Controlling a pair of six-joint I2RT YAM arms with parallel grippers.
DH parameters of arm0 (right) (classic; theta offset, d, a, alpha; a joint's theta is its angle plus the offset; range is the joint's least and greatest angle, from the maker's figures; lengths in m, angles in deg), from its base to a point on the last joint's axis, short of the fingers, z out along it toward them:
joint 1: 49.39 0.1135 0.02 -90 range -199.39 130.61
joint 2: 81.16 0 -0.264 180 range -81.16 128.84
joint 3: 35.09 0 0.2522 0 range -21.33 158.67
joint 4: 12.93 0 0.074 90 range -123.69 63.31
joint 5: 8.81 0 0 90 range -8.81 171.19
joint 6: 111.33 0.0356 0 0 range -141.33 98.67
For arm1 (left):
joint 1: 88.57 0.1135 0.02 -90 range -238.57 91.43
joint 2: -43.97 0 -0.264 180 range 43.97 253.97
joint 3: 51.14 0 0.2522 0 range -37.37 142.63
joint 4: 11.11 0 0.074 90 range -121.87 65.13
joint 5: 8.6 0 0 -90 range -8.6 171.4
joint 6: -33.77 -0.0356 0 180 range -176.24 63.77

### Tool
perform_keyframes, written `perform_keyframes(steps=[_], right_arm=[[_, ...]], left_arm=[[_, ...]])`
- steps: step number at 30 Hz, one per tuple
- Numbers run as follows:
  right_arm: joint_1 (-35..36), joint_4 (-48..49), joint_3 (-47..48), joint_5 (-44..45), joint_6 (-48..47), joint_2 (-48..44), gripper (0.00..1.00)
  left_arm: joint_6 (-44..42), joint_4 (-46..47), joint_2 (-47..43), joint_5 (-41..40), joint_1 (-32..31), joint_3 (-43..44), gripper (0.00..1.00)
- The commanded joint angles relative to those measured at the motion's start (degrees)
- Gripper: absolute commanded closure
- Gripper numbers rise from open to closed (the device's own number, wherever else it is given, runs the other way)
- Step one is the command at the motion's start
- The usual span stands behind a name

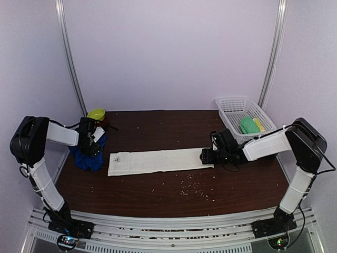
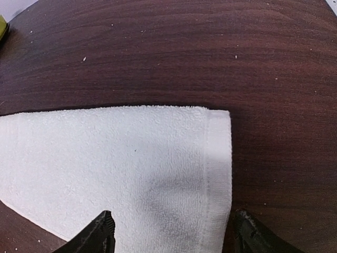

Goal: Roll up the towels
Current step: Pick up the towel from the center of the board.

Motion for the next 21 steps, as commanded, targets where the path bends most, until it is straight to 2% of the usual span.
perform_keyframes(steps=[1, 7, 11, 18, 21], right_arm=[[-0.88, 3.75, -1.84, -1.31, 3.6, 0.51, 0.24], [-1.71, 4.58, -3.21, -2.38, 4.76, 0.42, 0.27], [-1.78, 4.96, -4.01, -1.32, 5.42, 0.92, 0.29], [-1.84, 7.59, -4.74, -3.71, 6.72, 2.89, 0.48], [-1.8, 8.35, -5.14, -4.17, 7.18, 3.8, 0.51]], left_arm=[[-1.21, 2.22, 0.42, -1.64, 3.58, -1.27, 0.02], [1.2, -2.83, -4.37, 10.32, 3.56, -0.86, 0.02], [2.72, -6.08, -8.59, 15.14, 3.35, -0.02, 0.02], [4.53, -12.04, -16.36, 21.39, 2.35, -0.38, 0.02], [5.16, -13.83, -19.11, 23.15, 2.37, -1.29, 0.02]])
